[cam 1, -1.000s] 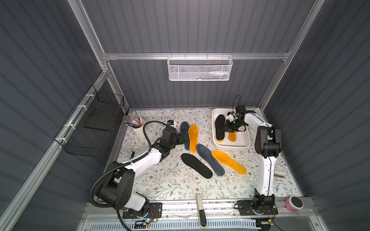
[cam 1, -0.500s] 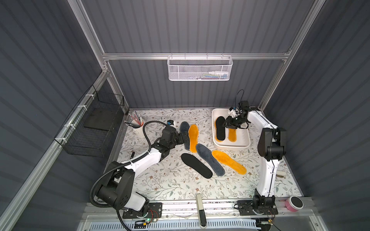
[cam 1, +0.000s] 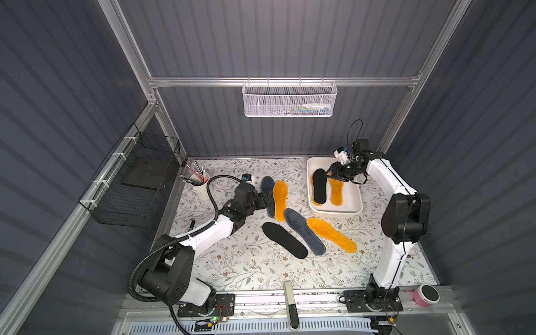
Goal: Put the insoles into the storage box
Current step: Pick up the insole from the center of the board.
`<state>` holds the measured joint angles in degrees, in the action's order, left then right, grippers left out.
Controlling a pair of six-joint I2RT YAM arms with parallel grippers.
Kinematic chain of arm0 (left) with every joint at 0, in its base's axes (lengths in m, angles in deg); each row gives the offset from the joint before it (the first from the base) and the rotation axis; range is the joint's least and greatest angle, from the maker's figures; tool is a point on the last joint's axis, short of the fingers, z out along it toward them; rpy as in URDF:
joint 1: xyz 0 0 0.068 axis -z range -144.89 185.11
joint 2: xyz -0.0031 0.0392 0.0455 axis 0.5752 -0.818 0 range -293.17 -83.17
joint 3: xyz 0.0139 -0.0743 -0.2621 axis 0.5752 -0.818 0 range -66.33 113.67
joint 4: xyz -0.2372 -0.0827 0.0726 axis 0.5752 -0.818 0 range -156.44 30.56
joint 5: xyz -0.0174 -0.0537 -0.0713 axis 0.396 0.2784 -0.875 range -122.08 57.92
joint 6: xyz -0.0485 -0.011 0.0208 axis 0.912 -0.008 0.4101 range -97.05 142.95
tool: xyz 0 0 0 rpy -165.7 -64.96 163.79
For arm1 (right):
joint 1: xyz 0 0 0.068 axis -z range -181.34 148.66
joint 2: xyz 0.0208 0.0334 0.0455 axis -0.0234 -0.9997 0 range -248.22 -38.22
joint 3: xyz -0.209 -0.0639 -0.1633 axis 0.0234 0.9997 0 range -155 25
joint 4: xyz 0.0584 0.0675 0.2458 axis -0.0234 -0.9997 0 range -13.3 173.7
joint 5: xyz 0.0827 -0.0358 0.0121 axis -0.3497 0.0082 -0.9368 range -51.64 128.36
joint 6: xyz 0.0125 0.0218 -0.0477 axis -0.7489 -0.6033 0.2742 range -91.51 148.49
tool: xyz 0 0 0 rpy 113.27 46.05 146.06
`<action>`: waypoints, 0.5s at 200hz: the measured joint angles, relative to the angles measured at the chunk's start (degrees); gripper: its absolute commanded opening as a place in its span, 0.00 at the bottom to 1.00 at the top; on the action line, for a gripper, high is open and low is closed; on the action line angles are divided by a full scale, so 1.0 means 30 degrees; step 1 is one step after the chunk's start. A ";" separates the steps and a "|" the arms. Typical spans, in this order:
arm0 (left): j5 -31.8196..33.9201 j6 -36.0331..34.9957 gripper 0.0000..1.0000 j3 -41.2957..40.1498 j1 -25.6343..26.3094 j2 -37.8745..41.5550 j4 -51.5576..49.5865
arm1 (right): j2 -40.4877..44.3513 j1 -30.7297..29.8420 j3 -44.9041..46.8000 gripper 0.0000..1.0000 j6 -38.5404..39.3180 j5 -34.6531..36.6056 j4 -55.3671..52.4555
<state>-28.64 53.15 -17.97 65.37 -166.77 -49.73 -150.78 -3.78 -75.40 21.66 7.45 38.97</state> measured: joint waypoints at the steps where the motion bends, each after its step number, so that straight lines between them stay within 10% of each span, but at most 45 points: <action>1: 0.0007 0.0007 1.00 0.0000 0.0000 0.0000 0.0000 | 0.0036 0.0000 0.0036 0.48 0.0000 -0.0015 0.0000; 100: -0.0357 0.1297 1.00 0.1902 -0.0109 -0.2754 -0.3024 | 0.7096 -0.4029 0.7592 0.49 0.0124 -0.1705 0.2127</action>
<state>-29.71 57.04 -12.27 65.04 -175.03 -58.80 -129.49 -15.86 -52.62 22.03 2.33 45.35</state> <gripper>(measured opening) 0.996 0.486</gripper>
